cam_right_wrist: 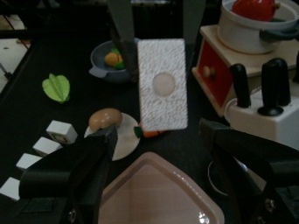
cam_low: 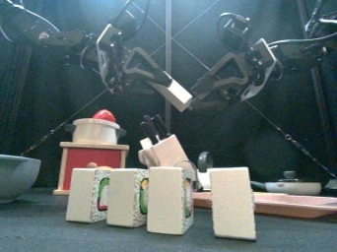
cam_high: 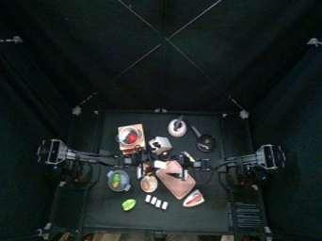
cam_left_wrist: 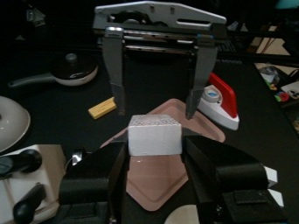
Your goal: Hand over rice
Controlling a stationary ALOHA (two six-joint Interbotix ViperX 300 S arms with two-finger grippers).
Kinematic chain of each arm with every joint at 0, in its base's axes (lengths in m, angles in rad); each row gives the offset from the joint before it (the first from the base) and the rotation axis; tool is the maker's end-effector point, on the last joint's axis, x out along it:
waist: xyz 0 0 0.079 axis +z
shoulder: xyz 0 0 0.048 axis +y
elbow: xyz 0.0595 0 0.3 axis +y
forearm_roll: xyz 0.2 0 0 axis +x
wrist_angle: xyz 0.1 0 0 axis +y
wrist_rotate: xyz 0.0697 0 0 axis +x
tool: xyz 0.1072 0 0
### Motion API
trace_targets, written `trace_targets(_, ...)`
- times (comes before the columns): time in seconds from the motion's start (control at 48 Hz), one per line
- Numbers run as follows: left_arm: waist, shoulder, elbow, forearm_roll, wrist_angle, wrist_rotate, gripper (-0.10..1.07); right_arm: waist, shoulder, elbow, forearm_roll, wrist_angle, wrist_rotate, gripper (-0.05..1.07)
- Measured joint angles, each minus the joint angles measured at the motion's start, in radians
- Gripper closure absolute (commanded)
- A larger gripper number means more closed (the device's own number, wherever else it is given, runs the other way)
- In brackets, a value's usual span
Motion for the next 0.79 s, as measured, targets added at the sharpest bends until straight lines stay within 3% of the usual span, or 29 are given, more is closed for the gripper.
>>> trace_targets(0.792,-0.011,0.064,-0.061,0.015,-0.025,0.0,0.43,0.038,0.003,-0.009,-0.023,-0.032,-0.002,0.01)
